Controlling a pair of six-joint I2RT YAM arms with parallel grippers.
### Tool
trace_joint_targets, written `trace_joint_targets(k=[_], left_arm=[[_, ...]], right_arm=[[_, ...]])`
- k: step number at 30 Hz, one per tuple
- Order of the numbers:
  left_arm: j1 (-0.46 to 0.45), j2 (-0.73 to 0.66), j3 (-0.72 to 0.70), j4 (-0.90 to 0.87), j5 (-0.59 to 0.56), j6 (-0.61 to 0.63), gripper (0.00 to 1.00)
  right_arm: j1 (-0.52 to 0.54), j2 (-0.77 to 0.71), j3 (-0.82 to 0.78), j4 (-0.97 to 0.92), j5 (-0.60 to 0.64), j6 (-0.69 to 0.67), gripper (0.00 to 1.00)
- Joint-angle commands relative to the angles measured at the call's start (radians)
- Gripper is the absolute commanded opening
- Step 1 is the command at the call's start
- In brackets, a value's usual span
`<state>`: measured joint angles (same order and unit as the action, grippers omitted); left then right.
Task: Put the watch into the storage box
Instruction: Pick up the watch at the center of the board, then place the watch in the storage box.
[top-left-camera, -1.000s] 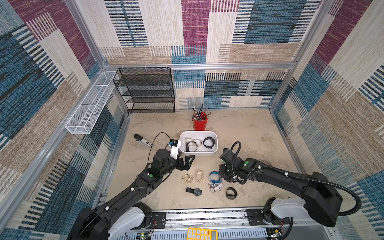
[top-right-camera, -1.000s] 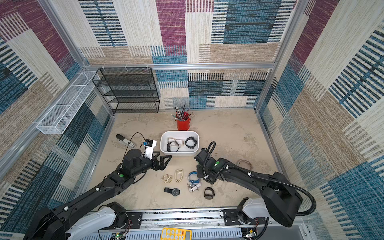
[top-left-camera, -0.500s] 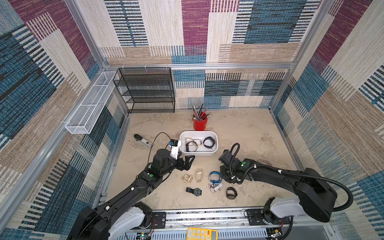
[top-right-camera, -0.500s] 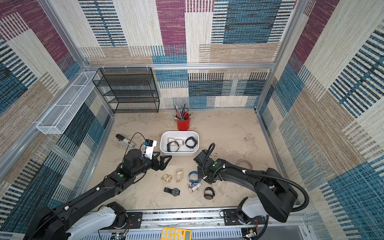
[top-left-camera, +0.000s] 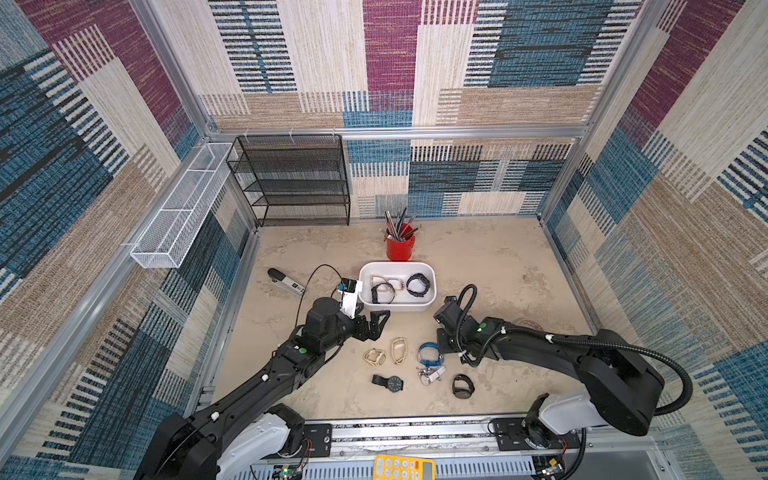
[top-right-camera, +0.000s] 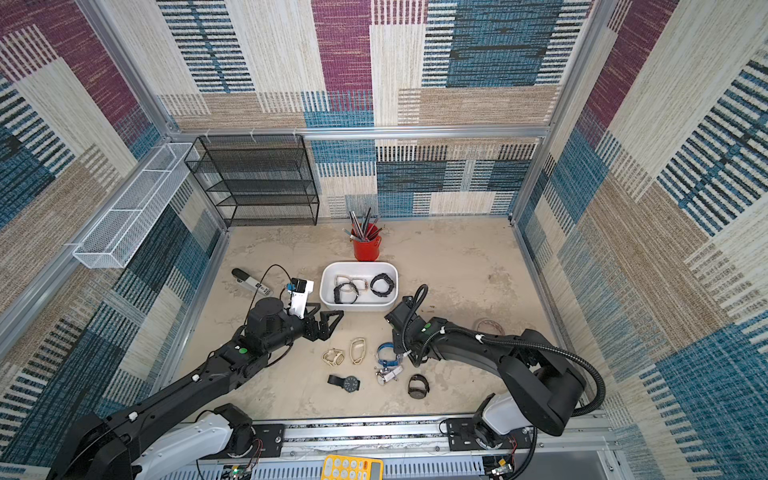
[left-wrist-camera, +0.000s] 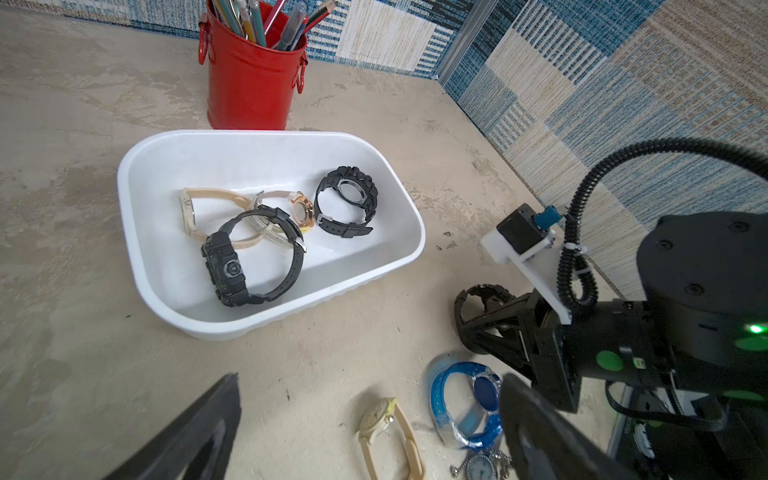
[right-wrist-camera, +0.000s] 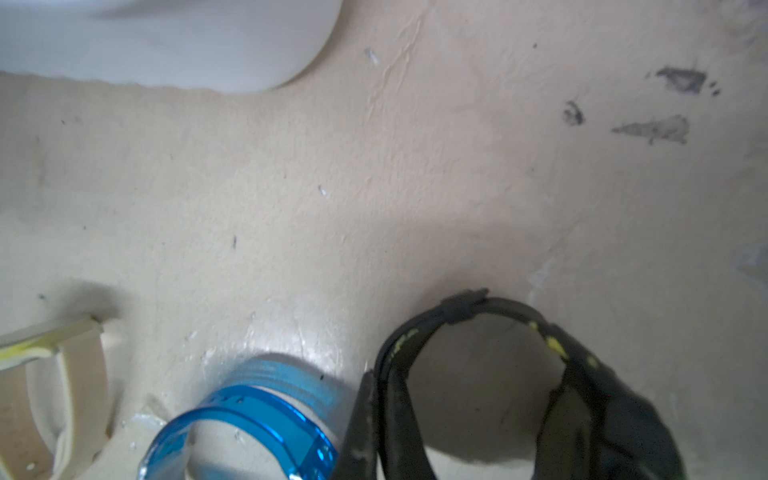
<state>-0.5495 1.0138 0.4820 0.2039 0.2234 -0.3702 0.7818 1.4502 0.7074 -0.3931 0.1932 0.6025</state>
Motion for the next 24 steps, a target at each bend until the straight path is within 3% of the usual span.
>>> trace_joint_targets(k=[1, 11, 24], left_arm=[[0.002, 0.001, 0.009, -0.017, 0.017, 0.013, 0.98], [0.002, 0.013, 0.002, -0.017, 0.028, -0.008, 0.97], [0.002, 0.057, 0.006, -0.009, 0.023, -0.029, 0.97]], right_arm=[[-0.003, 0.006, 0.02, 0.007, 0.019, -0.024, 0.0], [-0.003, -0.028, 0.095, 0.017, 0.035, -0.093, 0.0], [-0.003, -0.055, 0.217, 0.102, -0.033, -0.231, 0.0]])
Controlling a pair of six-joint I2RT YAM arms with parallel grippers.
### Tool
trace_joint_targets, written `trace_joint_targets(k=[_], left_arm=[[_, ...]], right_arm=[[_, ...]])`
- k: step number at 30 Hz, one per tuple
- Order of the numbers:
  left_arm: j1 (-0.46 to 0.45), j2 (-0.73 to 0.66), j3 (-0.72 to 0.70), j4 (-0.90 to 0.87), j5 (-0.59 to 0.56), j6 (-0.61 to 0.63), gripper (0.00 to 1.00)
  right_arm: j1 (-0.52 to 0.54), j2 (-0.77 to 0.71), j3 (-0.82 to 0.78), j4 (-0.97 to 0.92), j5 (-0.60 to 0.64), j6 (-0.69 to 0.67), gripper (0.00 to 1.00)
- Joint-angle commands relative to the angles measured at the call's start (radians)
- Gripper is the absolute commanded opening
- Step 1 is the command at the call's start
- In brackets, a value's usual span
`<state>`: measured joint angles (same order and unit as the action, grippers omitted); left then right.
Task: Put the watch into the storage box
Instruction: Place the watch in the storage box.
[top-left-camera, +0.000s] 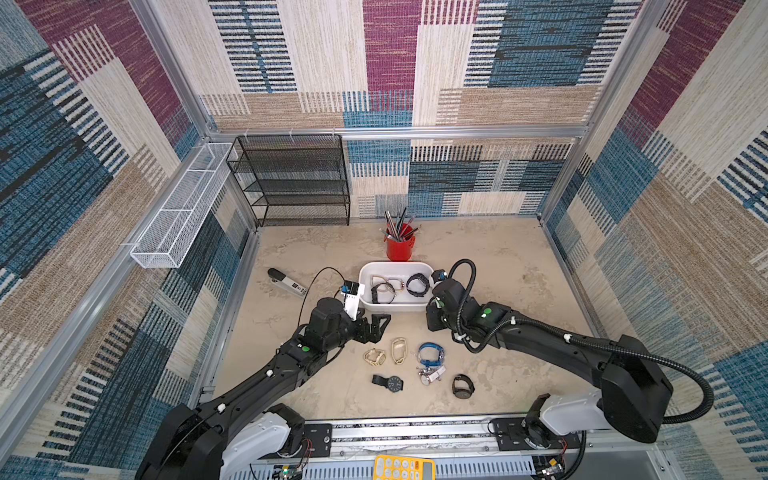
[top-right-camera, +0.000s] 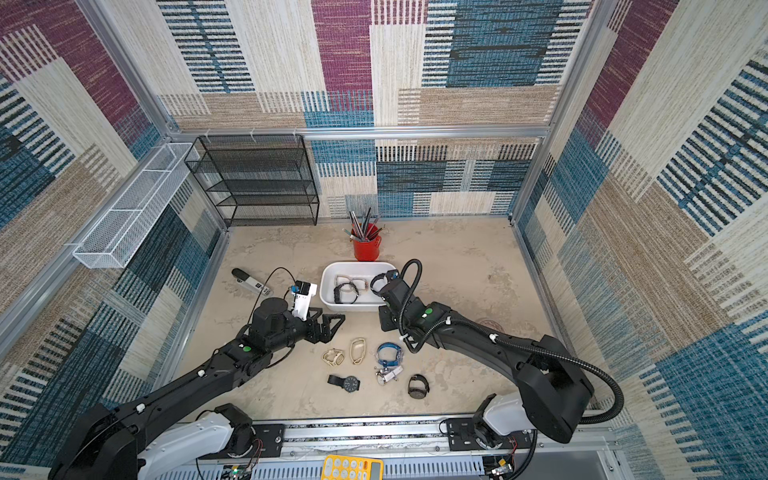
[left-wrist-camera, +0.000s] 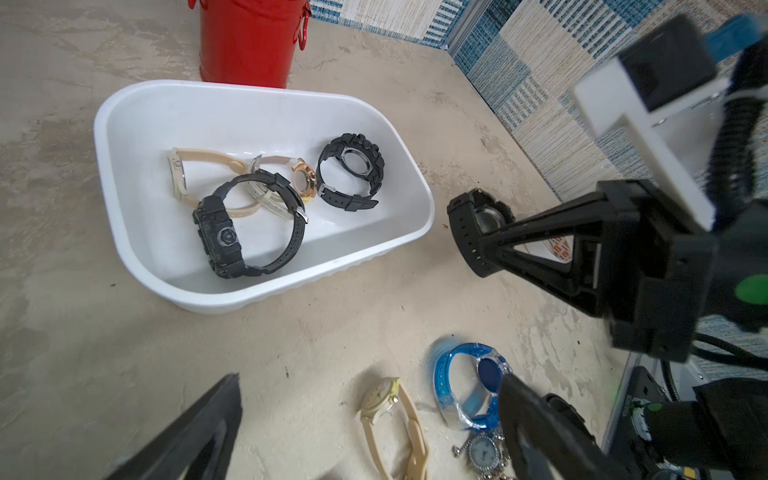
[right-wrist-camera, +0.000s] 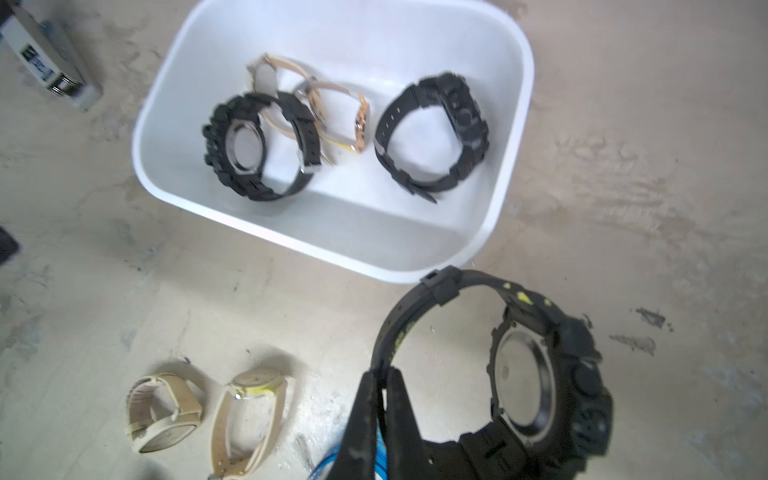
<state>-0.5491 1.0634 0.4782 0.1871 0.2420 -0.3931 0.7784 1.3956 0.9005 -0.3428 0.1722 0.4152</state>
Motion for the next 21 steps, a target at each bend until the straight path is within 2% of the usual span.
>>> trace_joint_targets(k=[1, 21], left_arm=[[0.002, 0.009, 0.01, 0.005, -0.004, -0.009, 0.97], [0.001, 0.033, 0.032, -0.055, -0.052, -0.018, 0.96]], right_arm=[[0.001, 0.004, 0.038, 0.054, -0.009, -0.056, 0.0], [-0.021, 0.309, 0.327, 0.12, -0.087, -0.214, 0.0]])
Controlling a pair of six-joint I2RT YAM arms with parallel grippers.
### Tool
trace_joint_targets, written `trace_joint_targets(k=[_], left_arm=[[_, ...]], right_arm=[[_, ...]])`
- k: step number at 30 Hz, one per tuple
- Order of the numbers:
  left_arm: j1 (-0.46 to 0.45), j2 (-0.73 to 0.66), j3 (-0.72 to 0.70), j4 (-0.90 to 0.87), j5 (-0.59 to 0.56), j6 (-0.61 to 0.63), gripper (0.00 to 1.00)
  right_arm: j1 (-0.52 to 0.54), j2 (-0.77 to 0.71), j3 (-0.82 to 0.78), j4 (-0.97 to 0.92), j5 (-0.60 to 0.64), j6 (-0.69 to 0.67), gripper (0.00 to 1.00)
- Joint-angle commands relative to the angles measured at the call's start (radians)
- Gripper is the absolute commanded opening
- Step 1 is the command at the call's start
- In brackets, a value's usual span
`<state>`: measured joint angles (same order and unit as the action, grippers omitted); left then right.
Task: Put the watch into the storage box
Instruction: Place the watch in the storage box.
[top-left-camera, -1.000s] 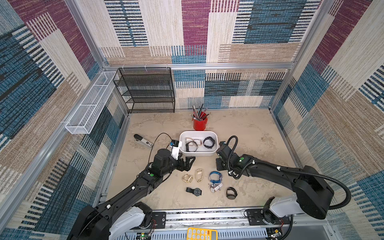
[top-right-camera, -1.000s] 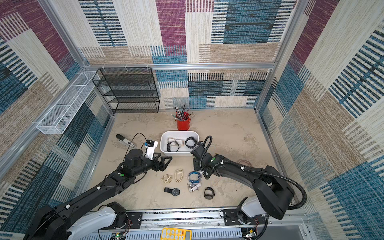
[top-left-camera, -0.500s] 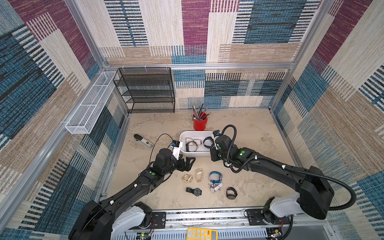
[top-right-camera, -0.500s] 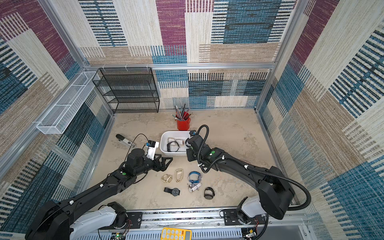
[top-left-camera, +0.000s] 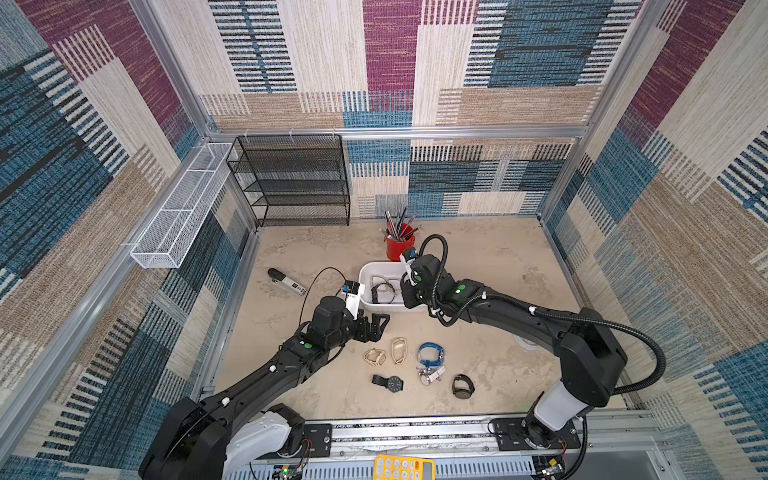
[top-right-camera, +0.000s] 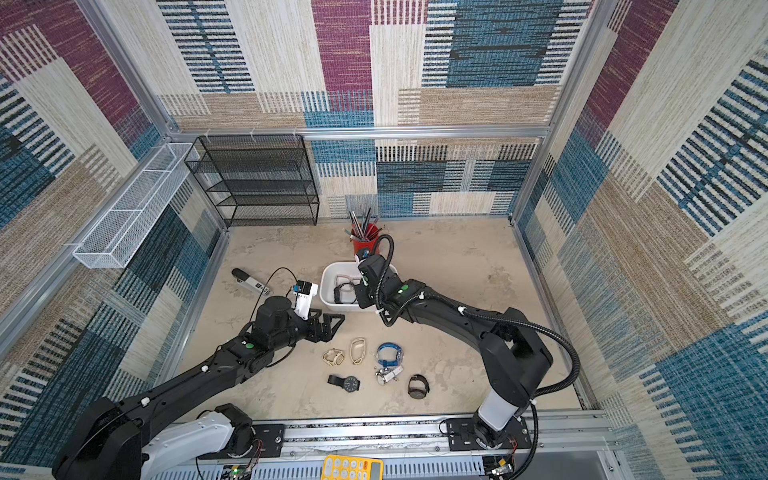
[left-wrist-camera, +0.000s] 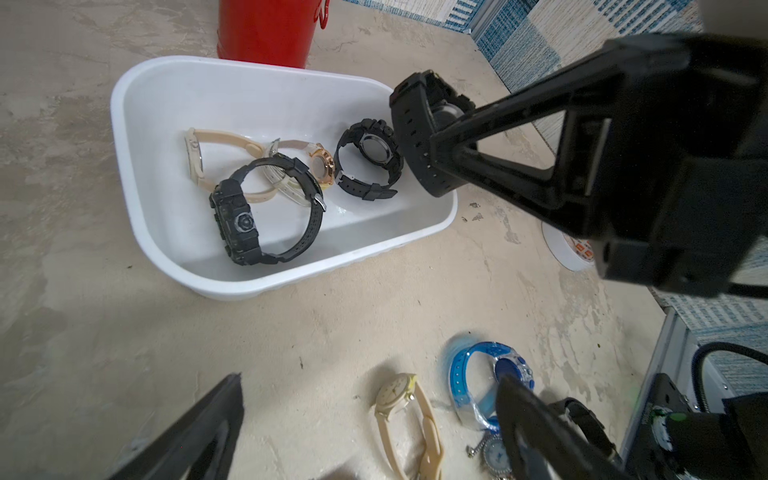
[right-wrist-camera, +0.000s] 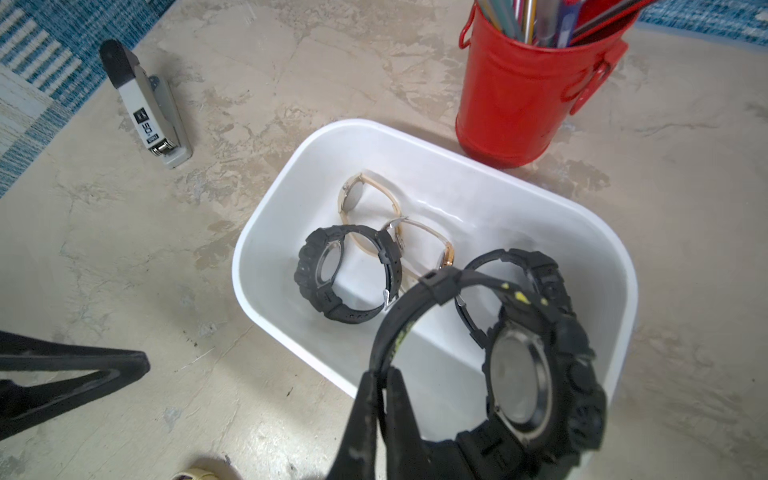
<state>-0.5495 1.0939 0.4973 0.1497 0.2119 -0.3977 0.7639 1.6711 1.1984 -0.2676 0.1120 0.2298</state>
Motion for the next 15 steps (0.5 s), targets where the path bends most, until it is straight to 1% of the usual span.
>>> trace_joint_targets(k=[1, 8, 12, 15], left_arm=[[0.002, 0.003, 0.017, -0.027, -0.02, -0.012, 0.96], [0.002, -0.003, 0.03, -0.071, -0.066, -0.009, 0.96], [0.002, 0.0, 0.019, -0.062, -0.093, -0.006, 0.96], [0.002, 0.0, 0.03, -0.073, -0.09, -0.015, 0.96]], right_arm=[[-0.011, 0.049, 0.035, 0.053, -0.038, -0.031, 0.0], [-0.026, 0.152, 0.087, 0.062, -0.06, -0.044, 0.0], [-0.03, 0.196, 0.094, 0.075, -0.064, -0.05, 0.0], [-0.034, 0.226, 0.117, 0.064, -0.063, -0.048, 0.0]])
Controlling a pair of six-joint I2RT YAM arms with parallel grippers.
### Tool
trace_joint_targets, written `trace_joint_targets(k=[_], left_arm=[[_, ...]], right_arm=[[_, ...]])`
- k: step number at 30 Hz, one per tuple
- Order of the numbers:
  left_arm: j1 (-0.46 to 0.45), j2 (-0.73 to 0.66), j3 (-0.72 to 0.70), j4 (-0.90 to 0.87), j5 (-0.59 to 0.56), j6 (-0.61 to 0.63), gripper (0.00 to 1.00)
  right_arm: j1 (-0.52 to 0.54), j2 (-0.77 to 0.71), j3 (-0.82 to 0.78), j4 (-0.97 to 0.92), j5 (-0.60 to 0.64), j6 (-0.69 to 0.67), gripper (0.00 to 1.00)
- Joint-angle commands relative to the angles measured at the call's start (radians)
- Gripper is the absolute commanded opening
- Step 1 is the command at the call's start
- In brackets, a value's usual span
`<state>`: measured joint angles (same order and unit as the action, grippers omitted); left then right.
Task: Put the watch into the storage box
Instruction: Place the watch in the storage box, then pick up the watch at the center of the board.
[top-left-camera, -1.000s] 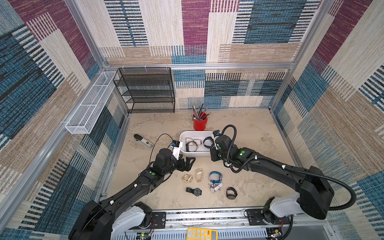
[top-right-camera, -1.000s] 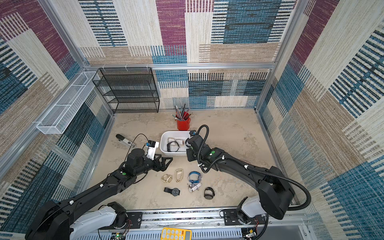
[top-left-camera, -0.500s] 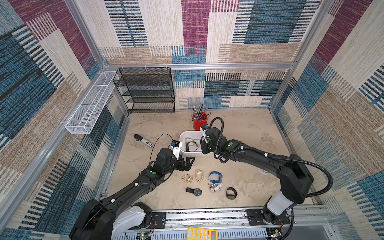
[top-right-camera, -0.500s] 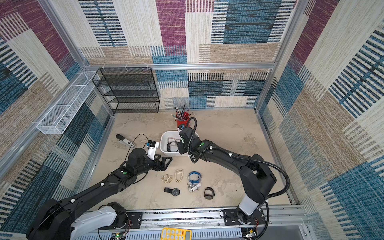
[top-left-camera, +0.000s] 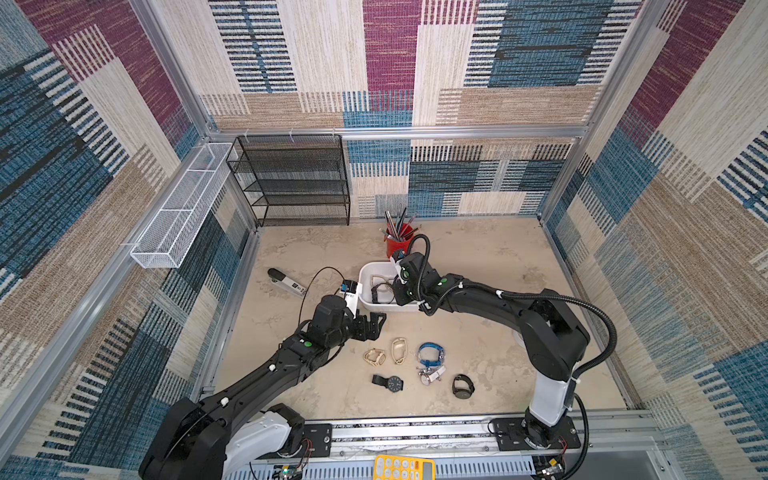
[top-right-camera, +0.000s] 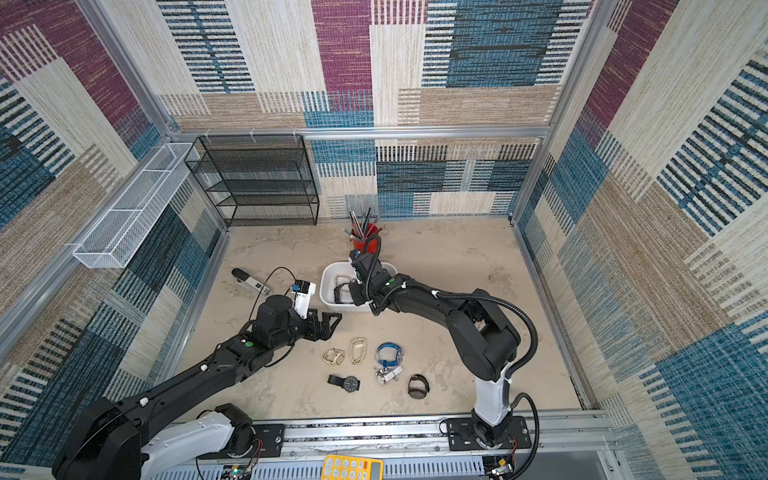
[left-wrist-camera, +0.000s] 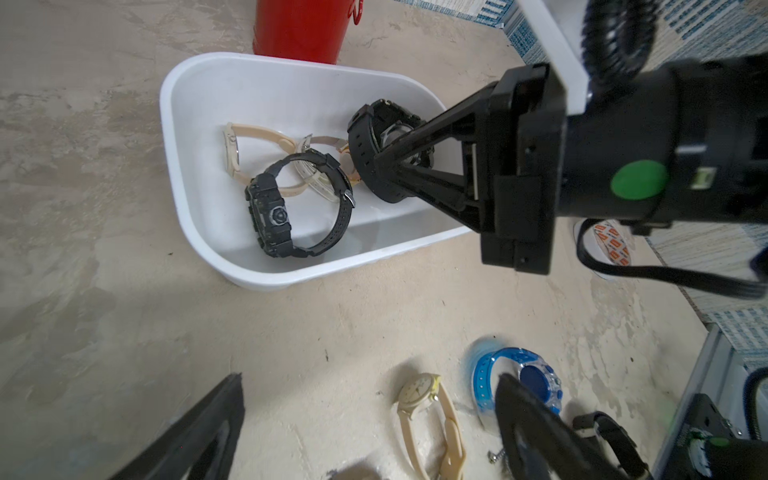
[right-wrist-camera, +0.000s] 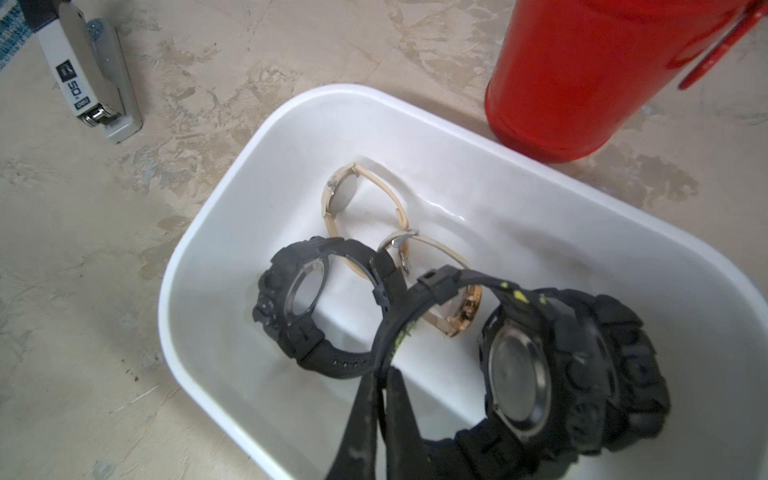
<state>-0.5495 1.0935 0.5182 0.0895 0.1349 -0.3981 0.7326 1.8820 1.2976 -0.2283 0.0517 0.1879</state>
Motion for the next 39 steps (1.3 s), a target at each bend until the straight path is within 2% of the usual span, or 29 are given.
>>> trace_joint_targets(k=[1, 6, 8, 12, 15, 17, 22, 26, 30, 34, 39], left_arm=[[0.002, 0.0, 0.009, -0.011, -0.009, -0.015, 0.95], [0.002, 0.002, 0.009, -0.027, -0.037, -0.014, 0.95], [0.002, -0.001, 0.013, -0.033, -0.031, -0.018, 0.95], [0.002, -0.003, 0.003, -0.032, -0.048, -0.018, 0.95], [0.002, -0.009, 0.012, -0.042, -0.048, -0.03, 0.95], [0.002, -0.009, 0.009, -0.035, -0.048, -0.026, 0.95], [0.002, 0.001, 0.011, -0.033, -0.064, -0.039, 0.95], [0.003, 0.019, 0.003, -0.006, -0.065, -0.035, 0.95], [0.002, 0.034, 0.018, -0.013, -0.067, -0.054, 0.95], [0.002, 0.057, 0.012, 0.011, -0.078, -0.054, 0.95], [0.002, 0.072, 0.04, -0.026, -0.054, -0.055, 0.94]], right_arm=[[-0.003, 0.02, 0.016, 0.03, -0.006, -0.005, 0.0], [-0.005, 0.05, 0.025, 0.03, -0.009, -0.001, 0.0], [-0.006, 0.046, 0.018, 0.039, -0.005, 0.007, 0.05], [-0.006, 0.028, 0.008, 0.05, -0.004, 0.011, 0.23], [-0.006, -0.024, -0.004, 0.058, -0.002, 0.018, 0.46], [-0.006, -0.061, -0.025, 0.075, -0.007, 0.02, 0.58], [-0.008, -0.15, -0.066, 0.078, -0.011, 0.034, 0.73], [-0.009, -0.236, -0.162, 0.137, -0.032, 0.036, 0.84], [-0.009, -0.327, -0.269, 0.198, -0.043, 0.024, 0.99], [-0.009, -0.426, -0.389, 0.3, -0.072, 0.013, 0.99], [-0.009, -0.48, -0.417, 0.314, -0.068, 0.013, 1.0]])
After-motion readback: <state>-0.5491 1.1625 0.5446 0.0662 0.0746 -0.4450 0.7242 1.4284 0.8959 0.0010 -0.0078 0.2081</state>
